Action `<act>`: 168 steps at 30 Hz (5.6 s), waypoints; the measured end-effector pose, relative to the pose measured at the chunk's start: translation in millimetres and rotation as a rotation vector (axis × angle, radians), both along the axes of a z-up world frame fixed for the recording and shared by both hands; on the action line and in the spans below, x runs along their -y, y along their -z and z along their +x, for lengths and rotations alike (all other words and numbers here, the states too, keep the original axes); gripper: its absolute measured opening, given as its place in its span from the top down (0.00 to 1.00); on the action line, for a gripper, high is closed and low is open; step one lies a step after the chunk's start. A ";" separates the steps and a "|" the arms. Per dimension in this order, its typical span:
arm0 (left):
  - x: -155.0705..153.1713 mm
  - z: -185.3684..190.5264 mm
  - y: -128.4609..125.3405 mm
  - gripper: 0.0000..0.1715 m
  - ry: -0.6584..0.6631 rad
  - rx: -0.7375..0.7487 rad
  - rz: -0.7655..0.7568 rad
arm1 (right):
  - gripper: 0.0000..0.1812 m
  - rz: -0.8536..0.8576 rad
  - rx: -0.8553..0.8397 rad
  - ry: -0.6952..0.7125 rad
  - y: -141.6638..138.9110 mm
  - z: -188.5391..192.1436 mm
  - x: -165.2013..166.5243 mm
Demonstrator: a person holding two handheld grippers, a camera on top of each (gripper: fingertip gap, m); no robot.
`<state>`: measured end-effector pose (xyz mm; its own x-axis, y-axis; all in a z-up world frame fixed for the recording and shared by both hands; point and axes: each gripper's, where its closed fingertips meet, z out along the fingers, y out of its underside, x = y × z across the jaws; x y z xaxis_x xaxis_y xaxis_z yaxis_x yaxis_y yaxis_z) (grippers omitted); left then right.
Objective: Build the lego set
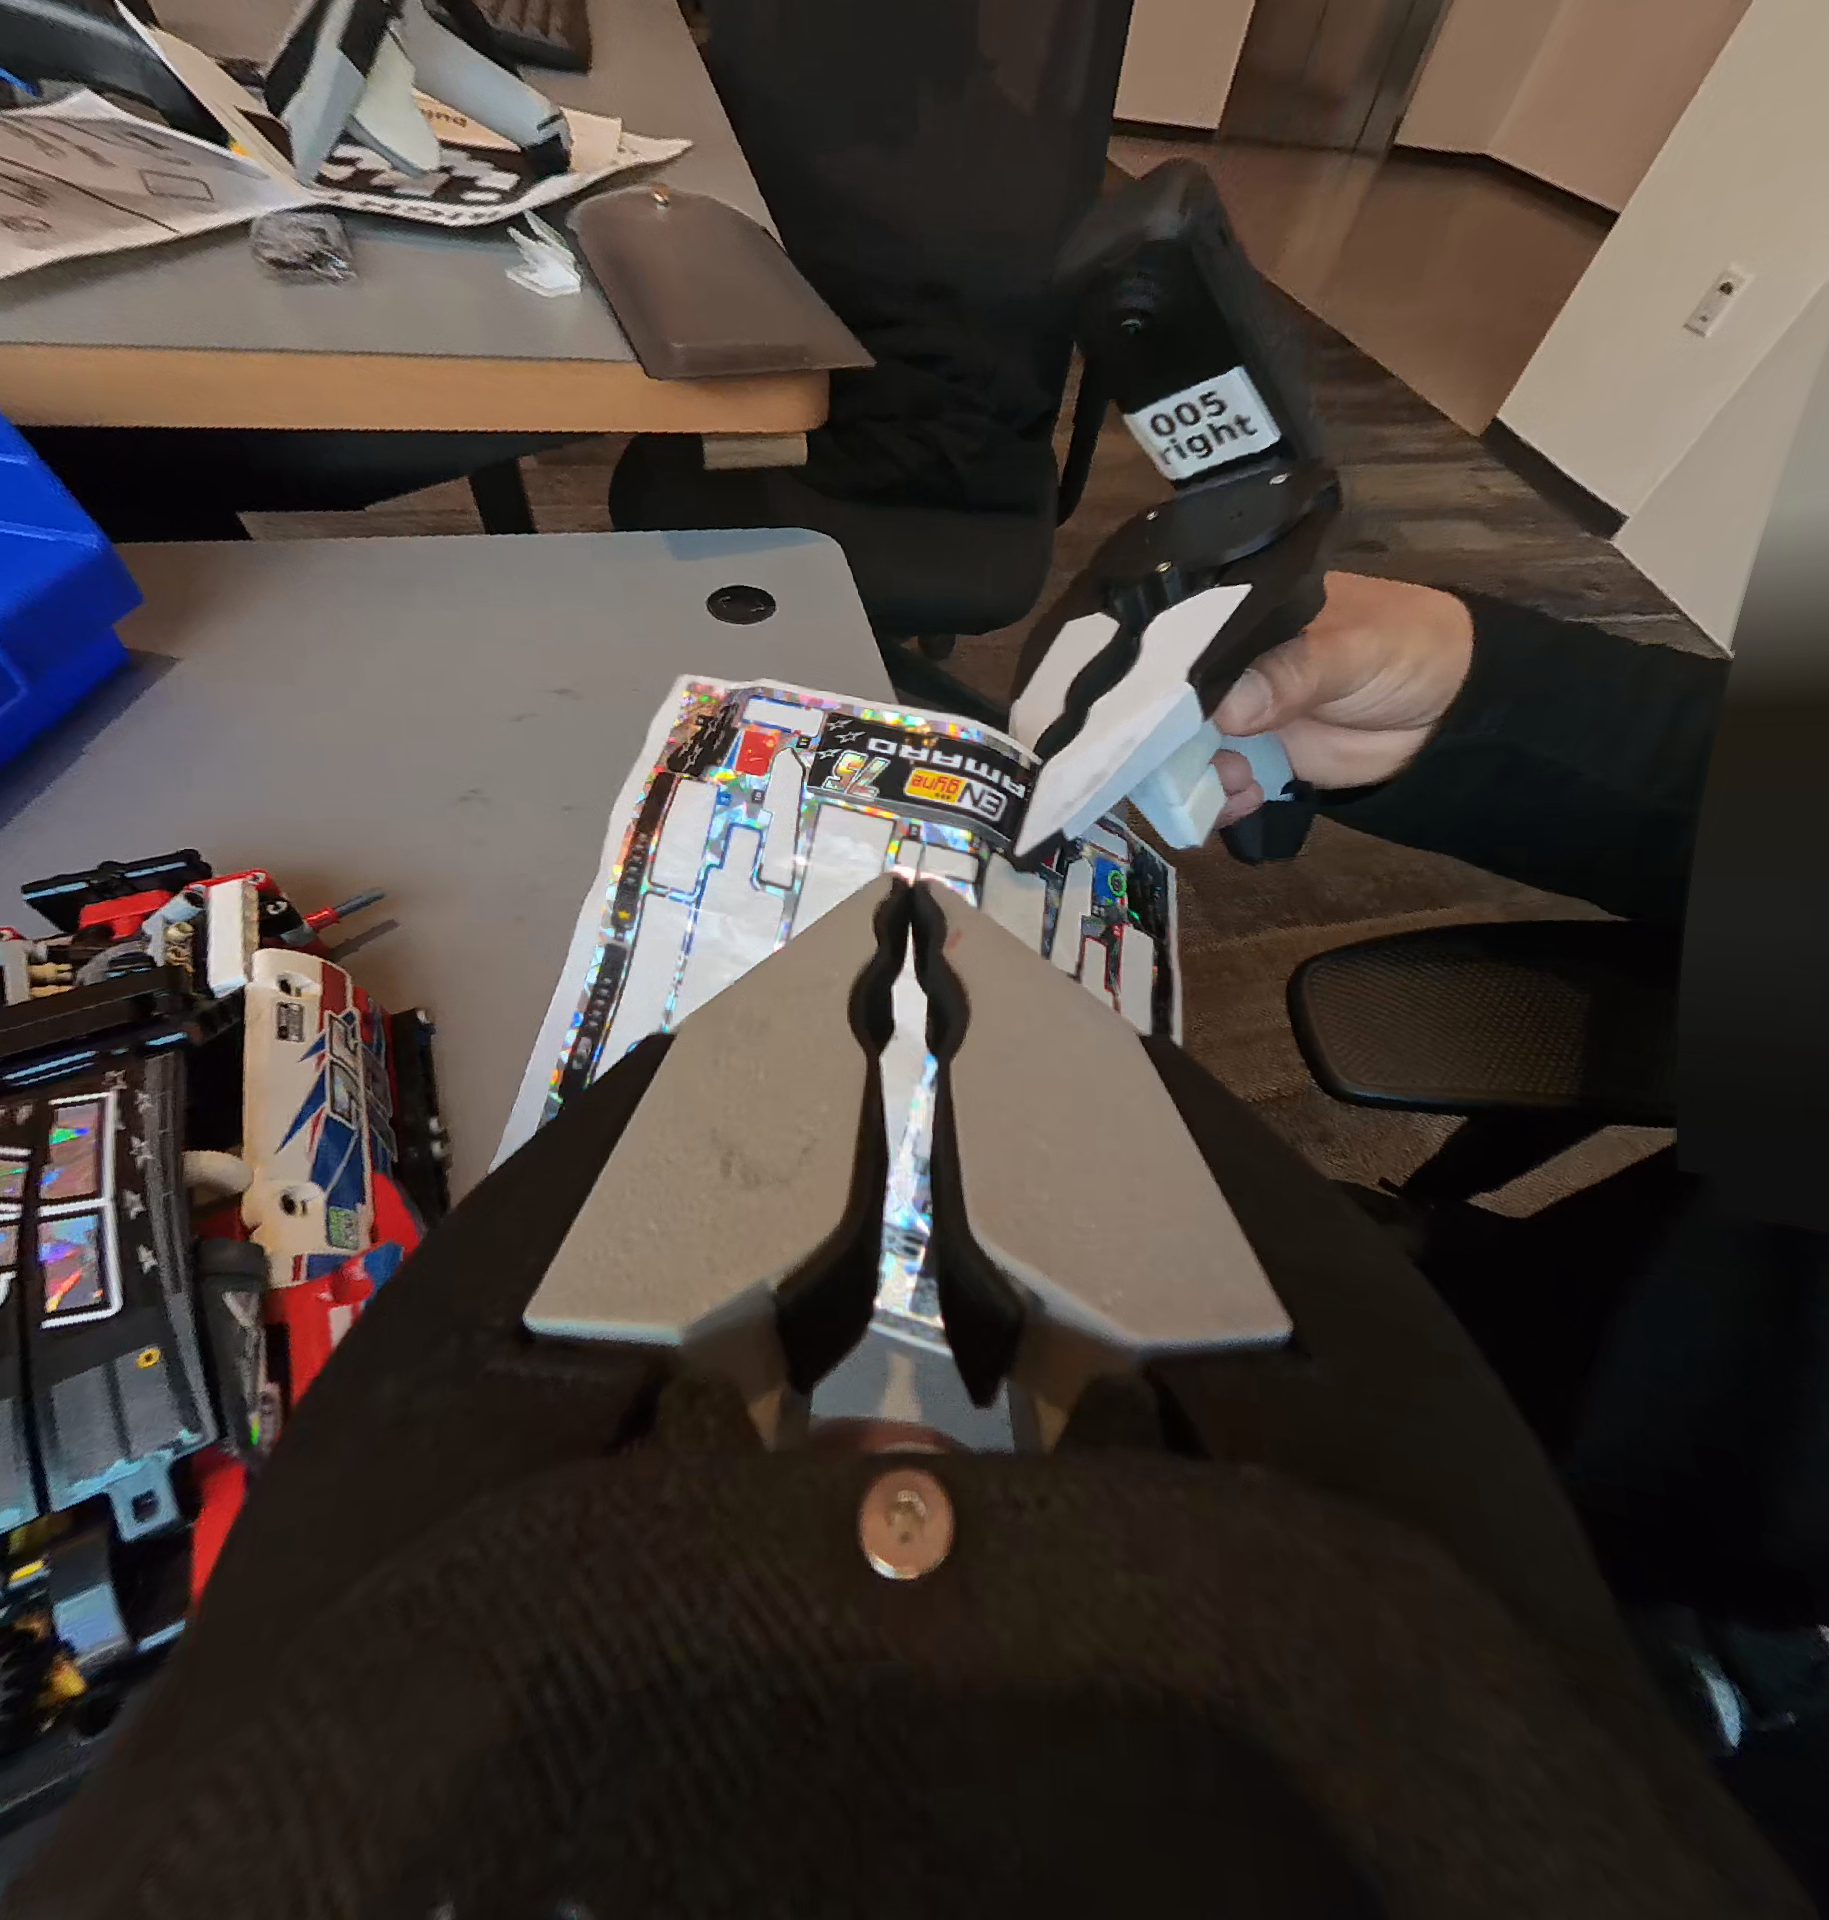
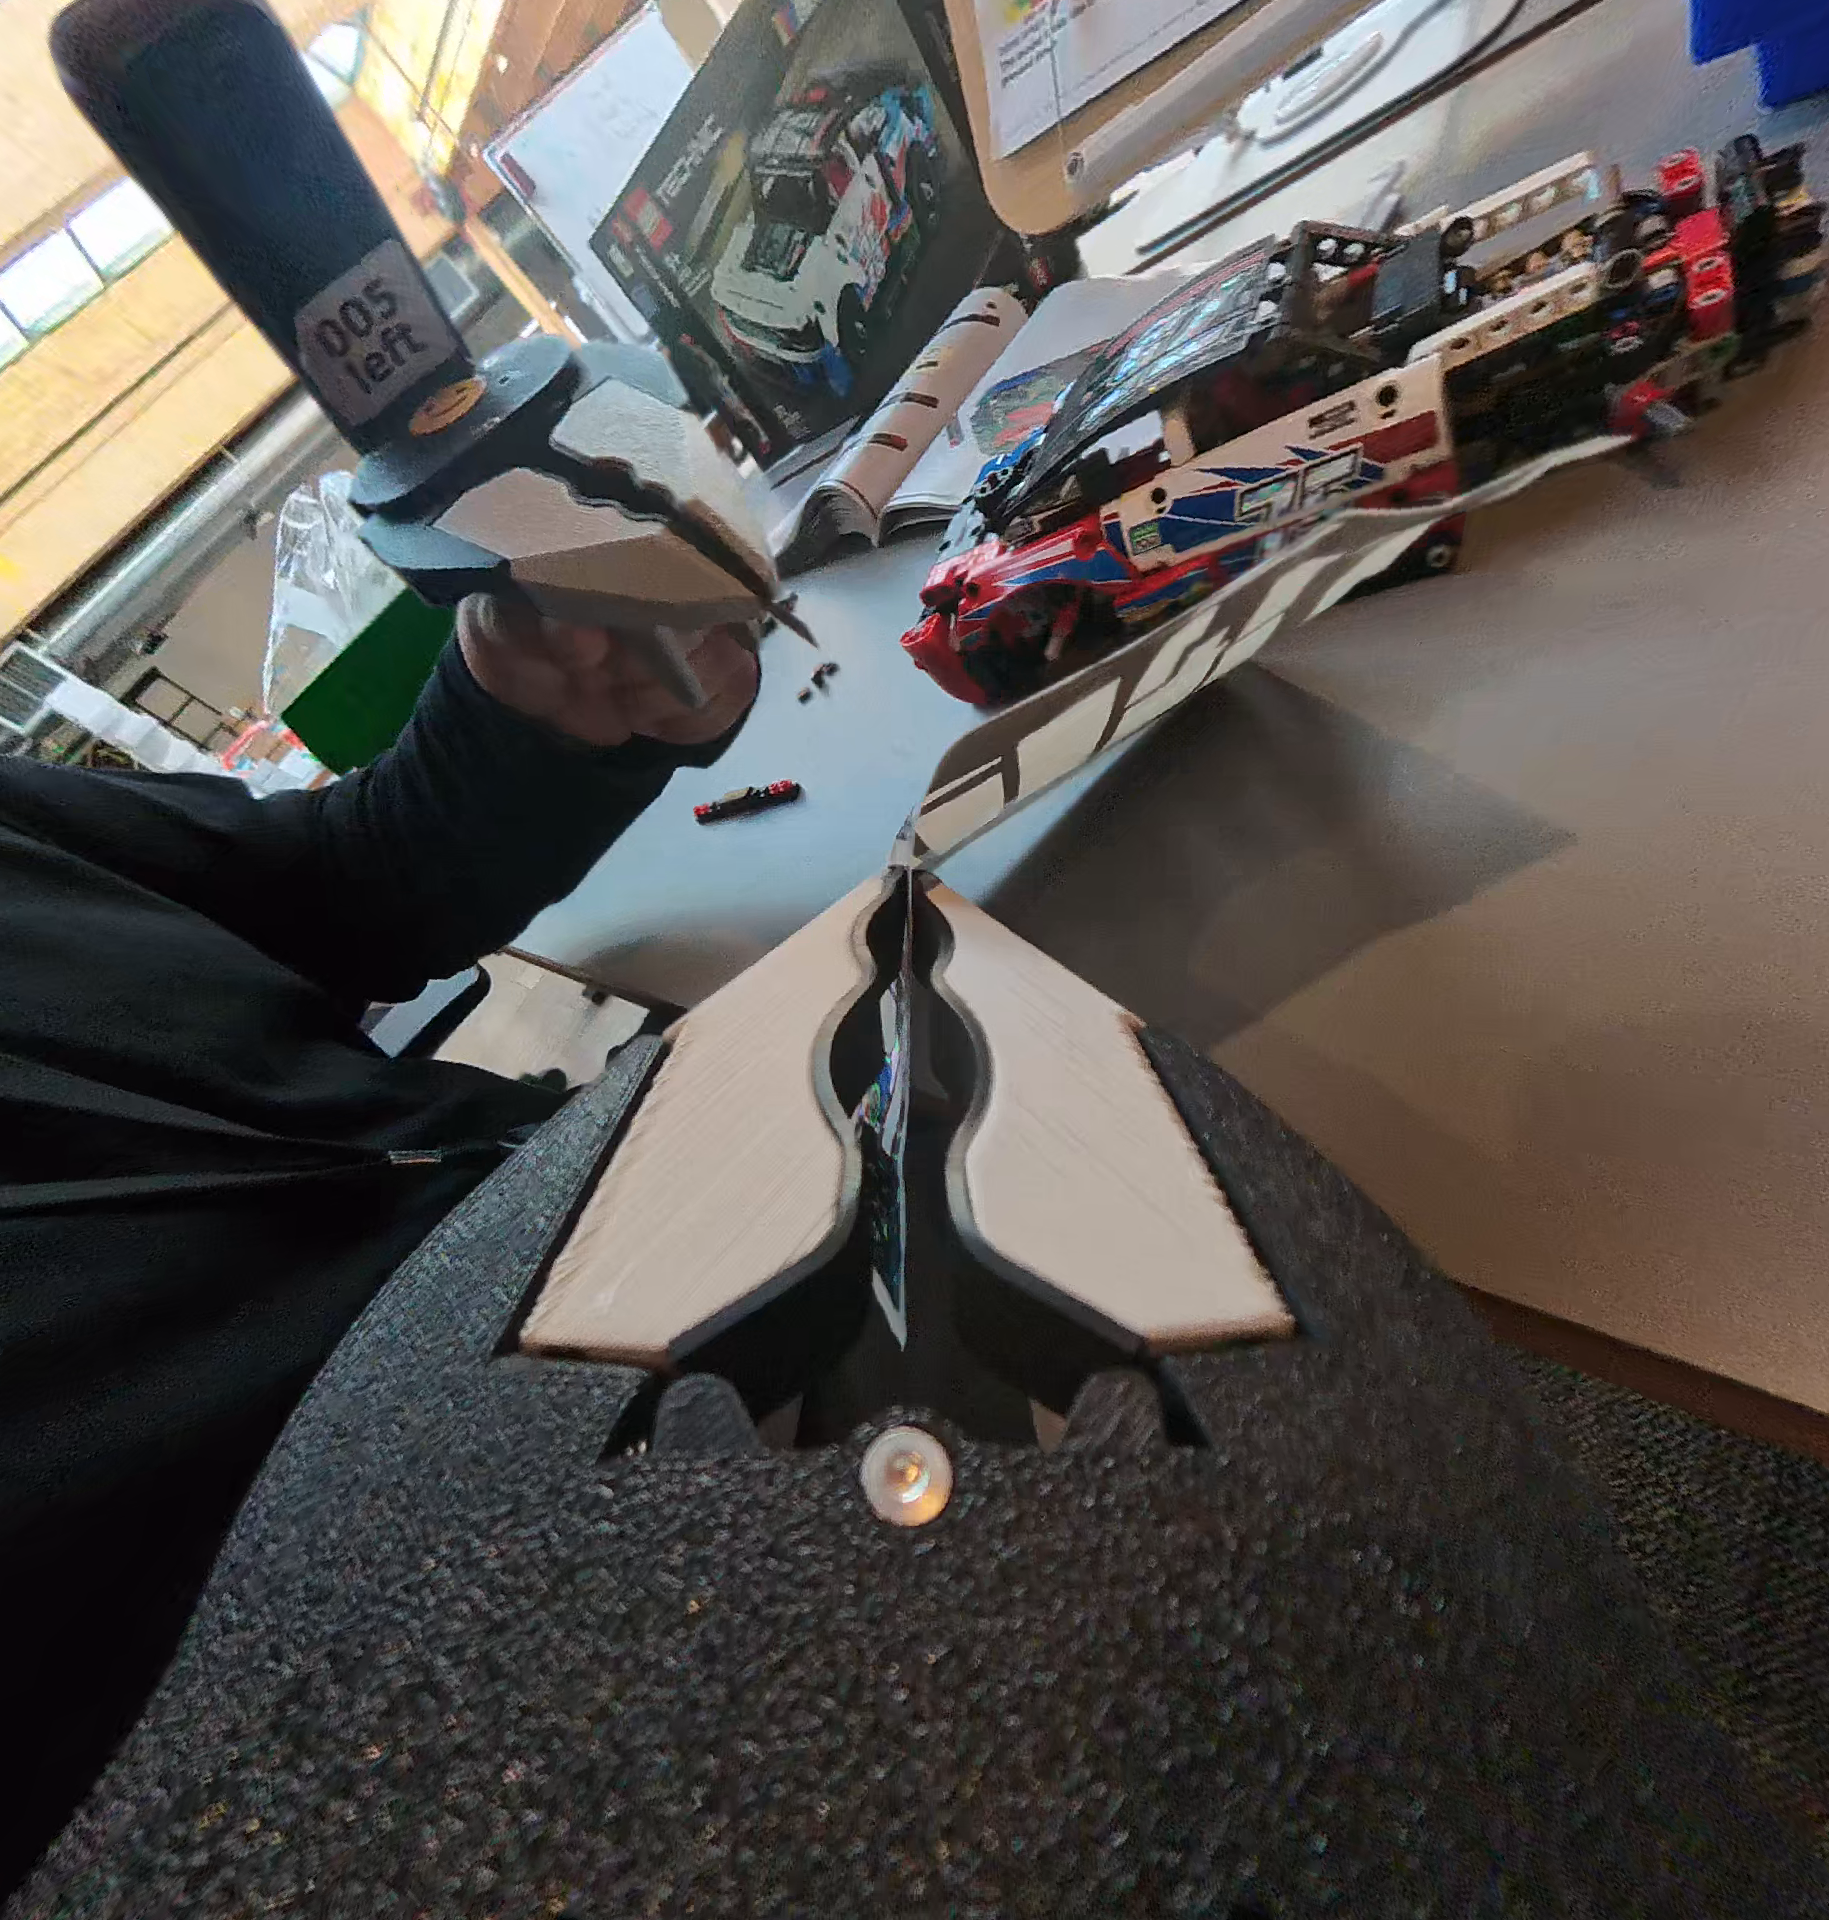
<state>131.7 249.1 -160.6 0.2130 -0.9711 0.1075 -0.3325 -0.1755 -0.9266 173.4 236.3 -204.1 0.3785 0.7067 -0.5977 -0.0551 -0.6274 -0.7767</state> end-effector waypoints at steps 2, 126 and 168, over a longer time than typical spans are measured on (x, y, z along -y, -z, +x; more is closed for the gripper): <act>1.0 -4.1 -8.0 1.00 0.005 0.025 0.028 | 1.00 -0.013 0.011 0.034 4.1 12.3 -15.5; 58.3 -279.5 106.9 0.78 -0.418 -0.349 0.046 | 1.00 -0.296 0.187 -0.640 49.5 -281.6 35.2; 53.0 -272.6 104.5 0.78 -0.398 -0.331 0.058 | 1.00 -0.542 -0.027 -0.628 44.3 -281.8 29.9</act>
<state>-140.9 196.1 -265.1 0.5804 -0.8105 -0.0793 -0.5271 -0.2996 -0.7952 -108.3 206.4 -248.4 -0.0099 0.3929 -0.9195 0.4162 -0.8345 -0.3611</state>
